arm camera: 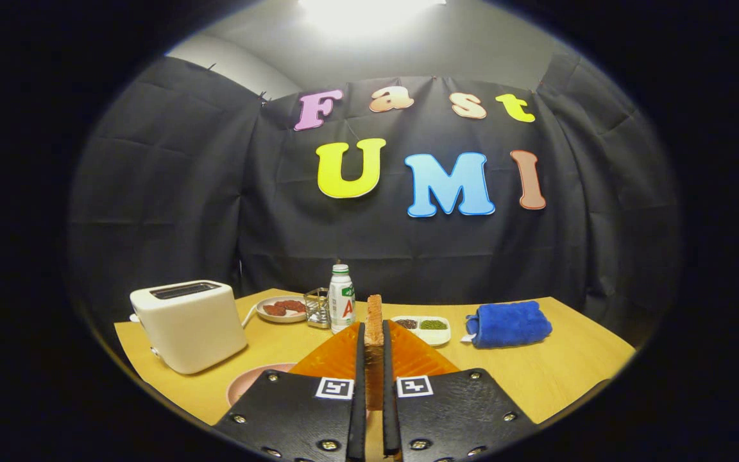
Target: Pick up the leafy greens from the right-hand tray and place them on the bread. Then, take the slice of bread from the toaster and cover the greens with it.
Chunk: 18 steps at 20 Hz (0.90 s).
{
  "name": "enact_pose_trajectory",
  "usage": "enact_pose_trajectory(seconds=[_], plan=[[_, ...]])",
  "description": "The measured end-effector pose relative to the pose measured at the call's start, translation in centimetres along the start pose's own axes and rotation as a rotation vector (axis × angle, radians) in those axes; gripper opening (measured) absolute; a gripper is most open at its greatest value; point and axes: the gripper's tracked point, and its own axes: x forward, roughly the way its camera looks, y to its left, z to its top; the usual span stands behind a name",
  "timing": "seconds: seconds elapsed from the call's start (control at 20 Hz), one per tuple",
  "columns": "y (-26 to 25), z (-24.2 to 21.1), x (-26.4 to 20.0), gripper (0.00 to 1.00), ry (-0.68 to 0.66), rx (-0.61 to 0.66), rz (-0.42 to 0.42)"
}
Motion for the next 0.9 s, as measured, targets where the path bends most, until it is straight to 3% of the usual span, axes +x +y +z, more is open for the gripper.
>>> enact_pose_trajectory(seconds=[0.3,0.9], plan=[[3.2,-3.7,0.3,0.10,0.069,-0.047,0.040],[13.7,-9.5,0.8,0.11,0.243,0.012,0.258]])
